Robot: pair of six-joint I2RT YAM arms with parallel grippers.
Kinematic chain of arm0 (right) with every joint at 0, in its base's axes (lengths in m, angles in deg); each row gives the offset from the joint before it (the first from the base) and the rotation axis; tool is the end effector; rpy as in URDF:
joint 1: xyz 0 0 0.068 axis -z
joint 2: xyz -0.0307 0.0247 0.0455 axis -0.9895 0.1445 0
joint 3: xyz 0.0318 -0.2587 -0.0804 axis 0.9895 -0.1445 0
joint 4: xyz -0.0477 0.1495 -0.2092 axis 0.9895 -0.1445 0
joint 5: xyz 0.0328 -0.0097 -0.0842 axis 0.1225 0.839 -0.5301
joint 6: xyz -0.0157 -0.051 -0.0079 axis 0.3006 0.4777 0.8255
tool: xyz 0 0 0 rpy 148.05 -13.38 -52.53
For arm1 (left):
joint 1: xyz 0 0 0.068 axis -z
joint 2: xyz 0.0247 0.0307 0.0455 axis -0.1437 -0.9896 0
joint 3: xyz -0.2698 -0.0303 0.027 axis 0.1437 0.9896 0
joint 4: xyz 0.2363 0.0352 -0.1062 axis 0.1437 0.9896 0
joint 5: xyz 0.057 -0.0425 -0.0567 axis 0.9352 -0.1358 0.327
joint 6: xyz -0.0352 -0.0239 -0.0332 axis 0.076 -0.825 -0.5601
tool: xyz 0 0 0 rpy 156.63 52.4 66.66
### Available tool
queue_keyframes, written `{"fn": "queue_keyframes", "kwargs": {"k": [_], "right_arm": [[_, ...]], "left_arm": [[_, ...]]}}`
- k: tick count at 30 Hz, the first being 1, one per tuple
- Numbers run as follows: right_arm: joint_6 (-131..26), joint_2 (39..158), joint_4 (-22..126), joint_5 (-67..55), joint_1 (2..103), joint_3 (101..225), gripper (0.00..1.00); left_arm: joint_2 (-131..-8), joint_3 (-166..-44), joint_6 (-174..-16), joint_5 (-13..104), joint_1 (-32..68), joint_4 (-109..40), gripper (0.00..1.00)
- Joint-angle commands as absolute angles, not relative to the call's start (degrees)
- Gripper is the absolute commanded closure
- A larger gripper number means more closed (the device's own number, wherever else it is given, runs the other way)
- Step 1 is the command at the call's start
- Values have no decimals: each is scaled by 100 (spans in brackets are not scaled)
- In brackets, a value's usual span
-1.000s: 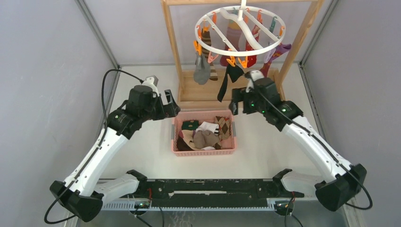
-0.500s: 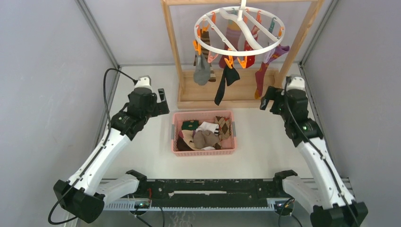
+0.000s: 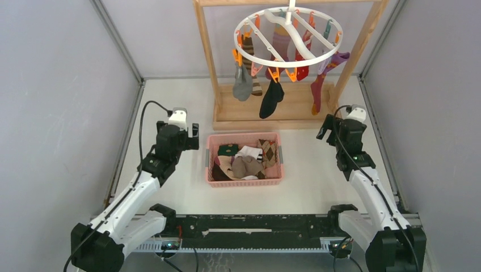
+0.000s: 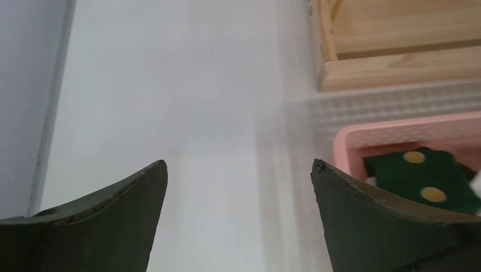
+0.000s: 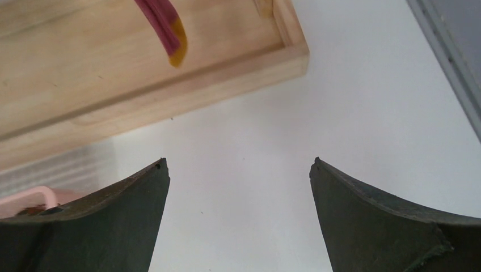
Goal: Remove the socks clipped to the hanger
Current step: Reset both arms
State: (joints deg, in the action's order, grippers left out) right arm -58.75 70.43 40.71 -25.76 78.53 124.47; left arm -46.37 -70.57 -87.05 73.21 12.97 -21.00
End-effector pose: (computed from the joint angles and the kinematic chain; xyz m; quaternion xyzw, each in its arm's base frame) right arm 0.2089 0.0039 0.2649 0.1296 0.8407 -0.0196 0.5254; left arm 0.1978 -0.0640 0.2725 0.0407 0.8383 0.0291 0.5429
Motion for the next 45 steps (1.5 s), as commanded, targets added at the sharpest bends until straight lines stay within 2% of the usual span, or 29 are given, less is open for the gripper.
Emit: {"fn": "queue_keyframes", "kwargs": {"k": [1, 12, 25, 30, 35, 40, 43, 45], "right_arm": [[-5877, 7075, 5084, -2757, 7927, 12058, 0], [-5456, 7988, 7778, -2584, 8121, 11033, 0], [-5374, 8727, 9898, -2655, 8290, 10281, 0], [-5386, 8666, 10381, -2624, 8285, 9955, 0], [-5420, 8621, 10763, -2701, 8284, 9682, 0], [-5054, 9511, 12496, -2432, 8190, 9268, 0], [-4904, 9373, 11620, -2622, 7844, 9614, 0], [-4744, 9532, 11782, -2655, 7742, 9662, 0]], "left_arm": [[-4468, -6516, -8055, 7513, 994, -3511, 0], [-4974, -5441, -7982, 6807, 328, -5497, 0], [-5454, -4492, -8207, 6504, 92, -7887, 0], [-5612, -4582, -8158, 6276, 48, -7864, 0], [-5325, -4166, -8282, 6579, 44, -8353, 0], [-5060, -3767, -8330, 6804, 44, -8909, 0], [-4826, -3586, -8331, 6904, 46, -8979, 0], [-4618, -3486, -8303, 6996, 44, -8937, 0]]}}
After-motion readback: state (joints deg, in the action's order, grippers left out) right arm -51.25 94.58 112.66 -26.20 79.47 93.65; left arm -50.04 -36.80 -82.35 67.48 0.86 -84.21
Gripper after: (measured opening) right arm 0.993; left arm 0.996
